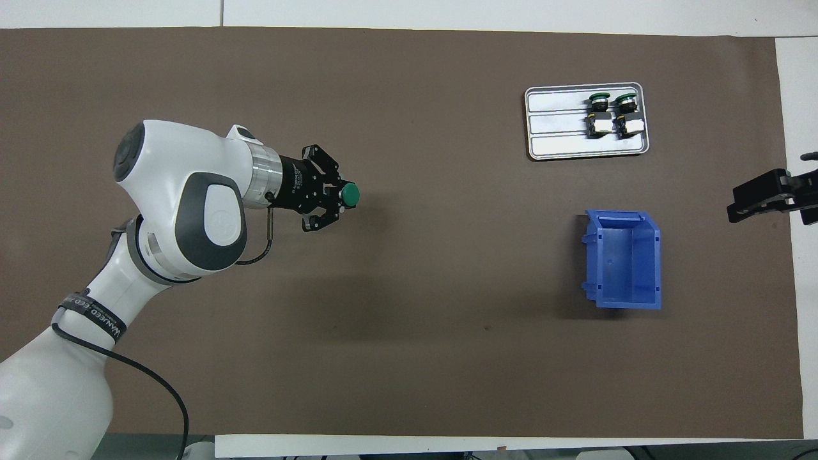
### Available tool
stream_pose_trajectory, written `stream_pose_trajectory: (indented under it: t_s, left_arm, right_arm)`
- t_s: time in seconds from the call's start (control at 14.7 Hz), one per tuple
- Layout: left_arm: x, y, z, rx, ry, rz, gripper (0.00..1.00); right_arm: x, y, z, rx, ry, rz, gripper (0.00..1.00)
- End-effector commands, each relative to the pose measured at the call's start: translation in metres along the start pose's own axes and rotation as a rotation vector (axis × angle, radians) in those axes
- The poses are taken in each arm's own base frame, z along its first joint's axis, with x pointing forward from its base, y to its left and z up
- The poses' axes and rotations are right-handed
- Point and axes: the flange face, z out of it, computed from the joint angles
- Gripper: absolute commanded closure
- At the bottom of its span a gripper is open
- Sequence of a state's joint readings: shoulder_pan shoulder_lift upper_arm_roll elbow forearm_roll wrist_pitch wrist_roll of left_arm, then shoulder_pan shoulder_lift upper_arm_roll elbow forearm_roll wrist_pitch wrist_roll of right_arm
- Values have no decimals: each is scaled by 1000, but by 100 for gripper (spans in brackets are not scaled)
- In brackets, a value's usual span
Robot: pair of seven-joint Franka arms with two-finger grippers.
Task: Place and press button with both arms
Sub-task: 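Close the left gripper around the black button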
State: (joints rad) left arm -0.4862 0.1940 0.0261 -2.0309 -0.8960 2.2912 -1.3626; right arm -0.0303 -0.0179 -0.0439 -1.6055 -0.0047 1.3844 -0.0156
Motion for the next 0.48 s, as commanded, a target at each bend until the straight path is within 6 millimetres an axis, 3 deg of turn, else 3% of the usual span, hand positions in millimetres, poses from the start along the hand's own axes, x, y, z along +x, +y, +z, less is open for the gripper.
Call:
stream_pose_trajectory:
  t_s: [0.0, 0.07, 0.41]
  left_arm:
    - [32, -26, -17, -4, -113, 35, 91]
    - [50, -23, -24, -21, -175, 22, 91]
    - [86, -34, -17, -34, -408, 32, 92]
  right_arm:
    - [-7, 1, 1, 9, 4, -17, 2]
    - [-7, 1, 1, 9, 4, -17, 2]
    - [-7, 1, 1, 9, 4, -17, 2]
